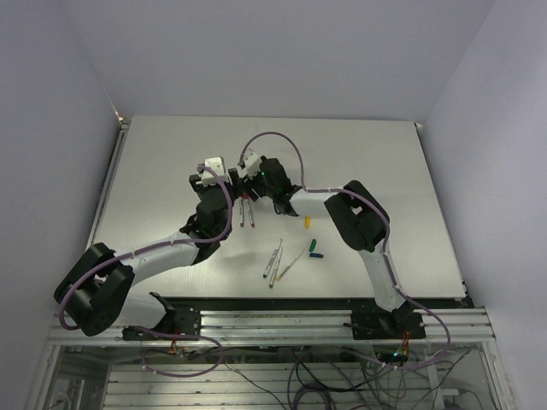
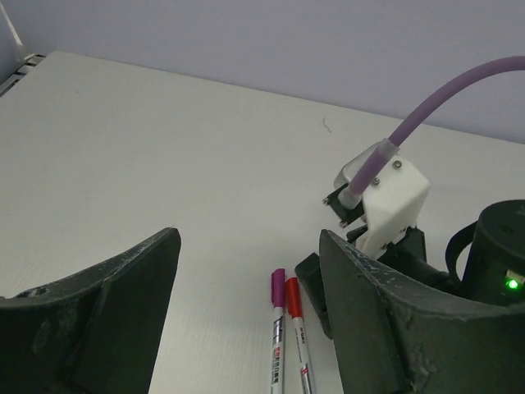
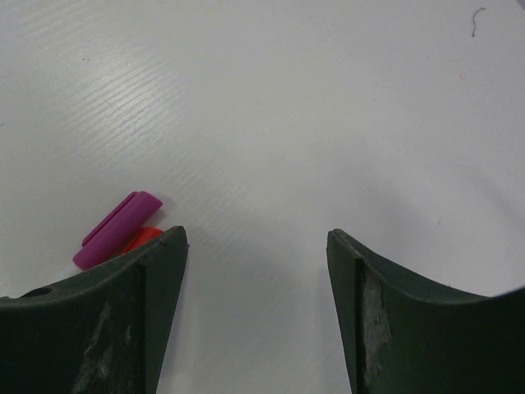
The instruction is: Insert the pens into the pen caps
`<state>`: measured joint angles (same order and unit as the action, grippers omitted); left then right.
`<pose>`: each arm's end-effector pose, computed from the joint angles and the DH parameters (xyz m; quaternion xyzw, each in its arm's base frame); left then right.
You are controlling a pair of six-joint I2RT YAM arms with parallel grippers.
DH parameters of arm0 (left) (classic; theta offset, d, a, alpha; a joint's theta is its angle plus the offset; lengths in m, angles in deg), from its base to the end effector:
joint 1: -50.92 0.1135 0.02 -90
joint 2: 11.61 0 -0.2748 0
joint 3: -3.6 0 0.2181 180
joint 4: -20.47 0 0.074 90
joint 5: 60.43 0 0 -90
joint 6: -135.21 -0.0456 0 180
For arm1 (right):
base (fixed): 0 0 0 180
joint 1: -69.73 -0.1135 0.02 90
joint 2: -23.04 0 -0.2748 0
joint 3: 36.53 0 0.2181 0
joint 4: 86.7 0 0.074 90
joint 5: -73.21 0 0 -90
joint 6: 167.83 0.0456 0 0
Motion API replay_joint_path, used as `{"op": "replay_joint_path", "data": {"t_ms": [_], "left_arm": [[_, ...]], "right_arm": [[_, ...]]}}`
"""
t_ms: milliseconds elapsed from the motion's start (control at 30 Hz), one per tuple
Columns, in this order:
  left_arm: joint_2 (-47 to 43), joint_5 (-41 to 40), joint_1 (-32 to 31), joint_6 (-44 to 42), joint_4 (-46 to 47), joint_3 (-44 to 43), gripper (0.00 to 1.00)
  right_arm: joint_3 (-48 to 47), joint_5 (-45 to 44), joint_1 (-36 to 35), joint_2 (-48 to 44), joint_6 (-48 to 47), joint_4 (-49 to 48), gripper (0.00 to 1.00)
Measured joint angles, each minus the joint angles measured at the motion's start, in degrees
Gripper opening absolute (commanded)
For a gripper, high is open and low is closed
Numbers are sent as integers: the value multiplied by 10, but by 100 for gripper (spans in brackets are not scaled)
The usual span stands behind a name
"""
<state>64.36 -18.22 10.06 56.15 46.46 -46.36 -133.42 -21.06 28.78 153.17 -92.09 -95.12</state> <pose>0.2142 -0.1406 0.2844 -0.1097 0.6986 -0.0246 0.7066 0.3708 0.3172 0.1539 -0.3724 0.7554 0.0937 0.5310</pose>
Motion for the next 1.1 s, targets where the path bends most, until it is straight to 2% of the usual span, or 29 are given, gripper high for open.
{"op": "replay_joint_path", "data": {"t_ms": [200, 333, 467, 500, 533, 600, 700, 800, 1100], "left_arm": [[0, 0, 3, 0, 0, 3, 78], [0, 0, 3, 0, 0, 7, 78], [0, 0, 3, 0, 0, 10, 78], [0, 0, 3, 0, 1, 11, 78], [0, 0, 3, 0, 1, 12, 79], [0, 1, 3, 0, 3, 14, 79], [1, 6, 3, 0, 5, 14, 79], [5, 10, 4, 0, 13, 14, 79], [37, 20, 5, -9, 18, 14, 79]], "right_arm": [[-3, 15, 25, -1, 26, 14, 64], [67, 13, 37, -31, 44, -38, 53], [123, 7, 41, -56, 54, -76, 52], [129, 6, 41, -58, 55, -83, 54], [133, 6, 41, -59, 57, -89, 60], [141, 7, 41, -61, 60, -98, 83], [144, 23, 45, -64, 69, -107, 88], [144, 54, 53, -64, 91, -115, 99], [146, 143, 96, -63, 170, -193, 100]]}}
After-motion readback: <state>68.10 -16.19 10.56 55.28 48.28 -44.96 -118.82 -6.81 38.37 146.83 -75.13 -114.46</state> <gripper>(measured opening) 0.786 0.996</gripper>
